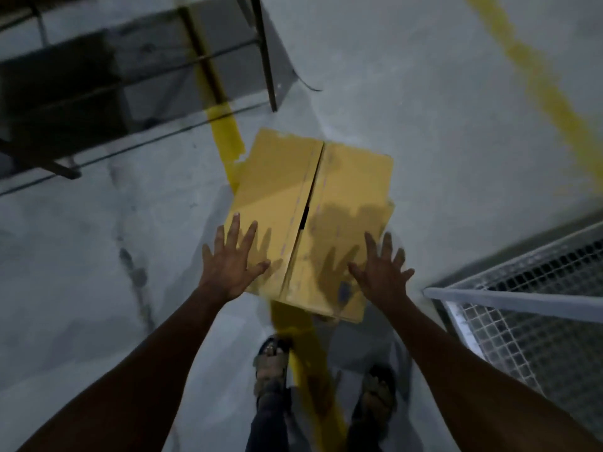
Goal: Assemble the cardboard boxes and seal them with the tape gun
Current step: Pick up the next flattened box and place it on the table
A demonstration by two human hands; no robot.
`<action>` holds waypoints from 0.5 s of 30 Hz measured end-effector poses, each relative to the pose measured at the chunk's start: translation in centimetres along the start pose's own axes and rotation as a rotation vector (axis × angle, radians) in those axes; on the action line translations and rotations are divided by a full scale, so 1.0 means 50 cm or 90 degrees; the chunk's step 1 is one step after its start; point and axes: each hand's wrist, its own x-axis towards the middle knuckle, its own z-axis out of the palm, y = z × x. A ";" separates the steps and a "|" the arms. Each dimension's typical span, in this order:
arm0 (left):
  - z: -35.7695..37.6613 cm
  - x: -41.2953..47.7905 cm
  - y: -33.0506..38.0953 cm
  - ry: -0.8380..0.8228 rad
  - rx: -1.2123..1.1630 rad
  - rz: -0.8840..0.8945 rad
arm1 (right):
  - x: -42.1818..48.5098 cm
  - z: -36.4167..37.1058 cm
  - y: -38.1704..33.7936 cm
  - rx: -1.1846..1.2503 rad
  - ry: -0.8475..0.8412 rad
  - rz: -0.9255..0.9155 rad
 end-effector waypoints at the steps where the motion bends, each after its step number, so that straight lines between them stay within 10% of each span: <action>1: 0.022 0.042 -0.015 0.013 -0.008 -0.004 | 0.034 0.021 -0.006 0.028 0.026 0.006; 10: 0.113 0.283 -0.089 0.052 -0.160 -0.083 | 0.197 0.123 -0.019 0.248 0.234 0.171; 15: 0.112 0.292 -0.075 0.010 -0.114 0.009 | 0.208 0.137 -0.049 0.325 0.143 0.177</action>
